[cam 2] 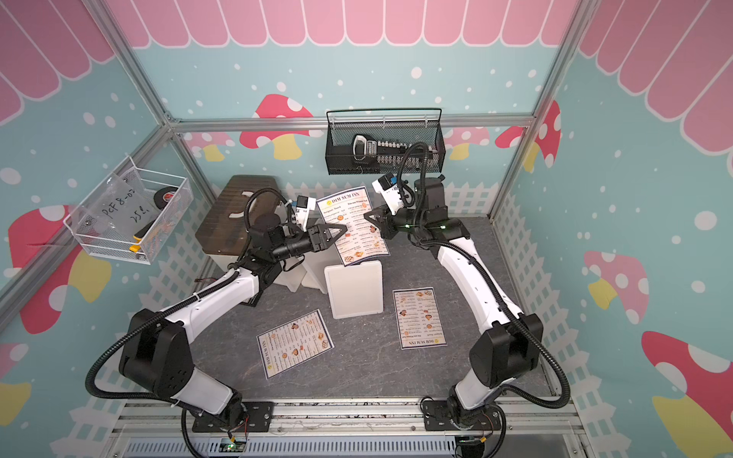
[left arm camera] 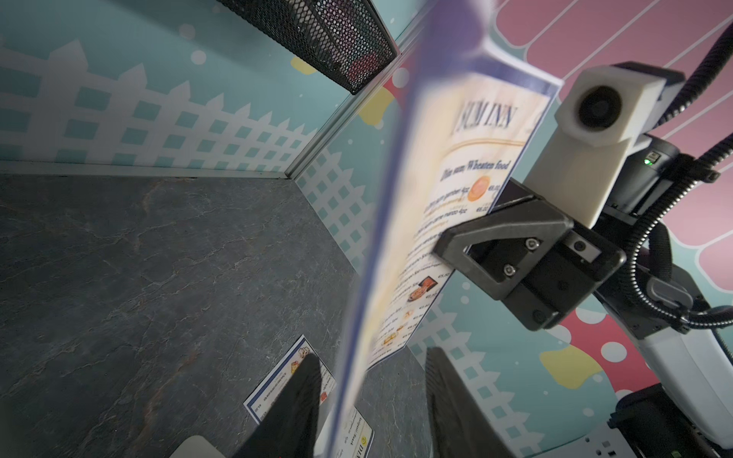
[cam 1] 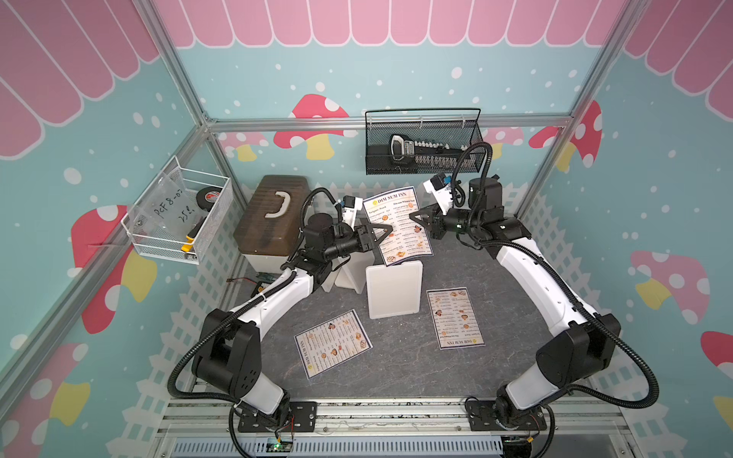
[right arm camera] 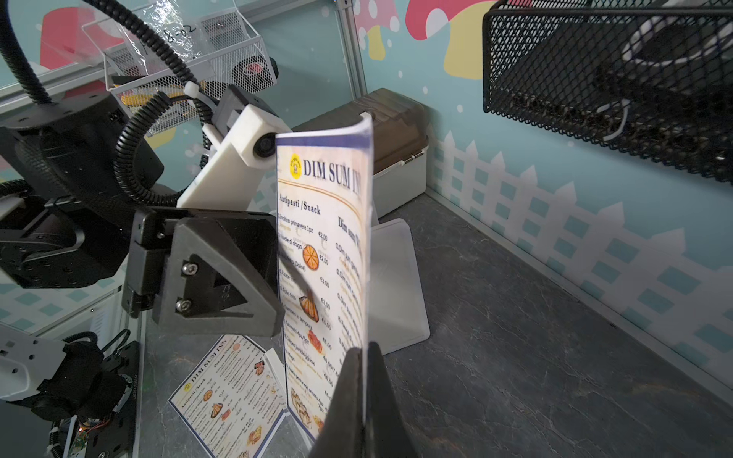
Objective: Insert the menus into the narrow rack
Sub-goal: Insert the menu into the narrow rack.
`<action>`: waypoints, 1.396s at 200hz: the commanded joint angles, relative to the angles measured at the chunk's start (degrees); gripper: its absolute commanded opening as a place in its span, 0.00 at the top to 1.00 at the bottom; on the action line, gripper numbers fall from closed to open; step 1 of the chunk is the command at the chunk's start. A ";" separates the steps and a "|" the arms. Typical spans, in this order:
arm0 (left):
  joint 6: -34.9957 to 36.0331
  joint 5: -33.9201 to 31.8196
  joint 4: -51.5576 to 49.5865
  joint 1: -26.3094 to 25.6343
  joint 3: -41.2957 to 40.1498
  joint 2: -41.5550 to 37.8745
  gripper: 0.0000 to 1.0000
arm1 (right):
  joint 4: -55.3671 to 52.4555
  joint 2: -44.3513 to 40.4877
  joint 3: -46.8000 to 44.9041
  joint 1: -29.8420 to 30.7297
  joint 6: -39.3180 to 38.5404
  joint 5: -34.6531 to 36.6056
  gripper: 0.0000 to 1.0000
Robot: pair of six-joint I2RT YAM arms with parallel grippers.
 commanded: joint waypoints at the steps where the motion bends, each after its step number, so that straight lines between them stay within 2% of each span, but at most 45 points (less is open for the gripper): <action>1: -0.54 -0.72 1.76 0.38 0.30 0.20 0.57 | 0.10 -0.19 1.57 -0.71 -1.84 0.61 1.00; 137: -0.62 0.15 2.99 0.42 -0.55 1.43 0.59 | 0.08 0.95 1.29 -0.97 -1.84 -1.47 1.00; 279: -0.14 -0.28 2.63 0.51 -2.16 -0.83 0.62 | 0.41 2.79 2.44 -1.01 0.10 -5.68 1.00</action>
